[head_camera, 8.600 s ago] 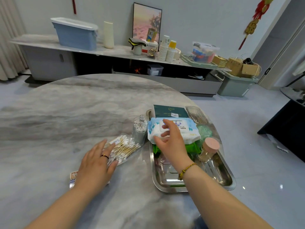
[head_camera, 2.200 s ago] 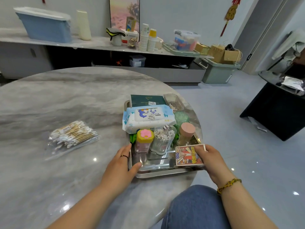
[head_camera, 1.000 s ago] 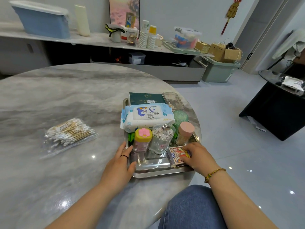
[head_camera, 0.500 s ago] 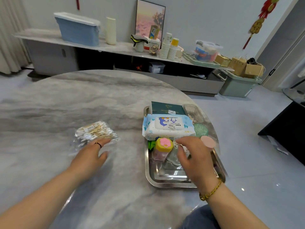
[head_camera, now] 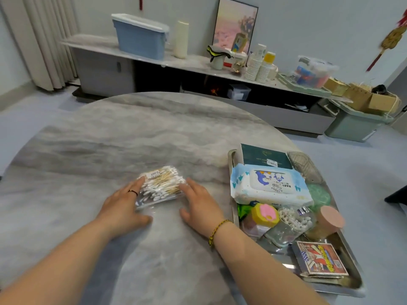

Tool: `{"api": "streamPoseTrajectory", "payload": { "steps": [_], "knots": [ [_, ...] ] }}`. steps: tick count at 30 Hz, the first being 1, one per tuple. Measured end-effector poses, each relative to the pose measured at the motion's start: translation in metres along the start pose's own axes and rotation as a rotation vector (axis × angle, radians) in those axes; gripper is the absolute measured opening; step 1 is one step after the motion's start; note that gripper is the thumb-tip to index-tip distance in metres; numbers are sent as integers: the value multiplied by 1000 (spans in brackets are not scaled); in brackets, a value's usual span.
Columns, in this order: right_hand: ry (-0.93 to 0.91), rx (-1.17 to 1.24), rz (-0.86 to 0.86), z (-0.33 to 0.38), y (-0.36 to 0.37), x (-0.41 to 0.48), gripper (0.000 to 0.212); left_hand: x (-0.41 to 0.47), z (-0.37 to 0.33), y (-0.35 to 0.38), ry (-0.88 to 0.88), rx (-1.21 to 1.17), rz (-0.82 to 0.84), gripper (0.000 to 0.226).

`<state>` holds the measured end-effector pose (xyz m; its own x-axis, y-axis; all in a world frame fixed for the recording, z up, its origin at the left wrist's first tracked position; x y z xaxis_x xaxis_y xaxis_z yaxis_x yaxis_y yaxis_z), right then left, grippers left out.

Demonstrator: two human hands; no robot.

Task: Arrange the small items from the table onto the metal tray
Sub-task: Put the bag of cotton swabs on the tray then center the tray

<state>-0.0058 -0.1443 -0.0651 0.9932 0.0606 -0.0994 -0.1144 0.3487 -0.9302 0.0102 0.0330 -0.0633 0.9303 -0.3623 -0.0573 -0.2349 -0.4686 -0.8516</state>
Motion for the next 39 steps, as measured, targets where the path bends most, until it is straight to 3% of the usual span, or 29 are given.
{"api": "streamPoseTrajectory", "payload": {
  "steps": [3,9,18,23,27,31,37,39],
  "knots": [
    [38,4,9,3,2,20,61,5,1,4,1,56,-14,96],
    [44,-112,-95,7,0,33,53,7,0,8,16,167,-96,74],
    [4,-120,-53,6,-14,18,27,2,-8,-10,104,36,-327,35],
    [15,-68,-95,4,-20,1,31,-4,-9,-9,126,112,-77,80],
    [31,-23,-115,3,-31,-10,31,-10,-20,-13,138,154,-198,52],
    [68,175,-253,3,-50,-26,28,-17,-27,-23,176,36,-331,34],
    [72,336,-360,3,-78,-61,18,-37,-48,-44,222,-141,-380,7],
    [56,445,-390,1,-89,-74,15,-44,-56,-50,201,-307,-407,14]
  ]
}}
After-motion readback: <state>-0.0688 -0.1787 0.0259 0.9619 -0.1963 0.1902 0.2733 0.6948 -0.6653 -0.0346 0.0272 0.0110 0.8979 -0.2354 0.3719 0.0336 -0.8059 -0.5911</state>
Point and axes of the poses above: each hand's wrist, its own x-axis towards the middle knuckle, its own y-axis out of the palm, z = x × y, the point moved 2 cm from there along x, towards the middle knuckle, and after that the axes turned 11 degrees about y, right-handed, at the moved point
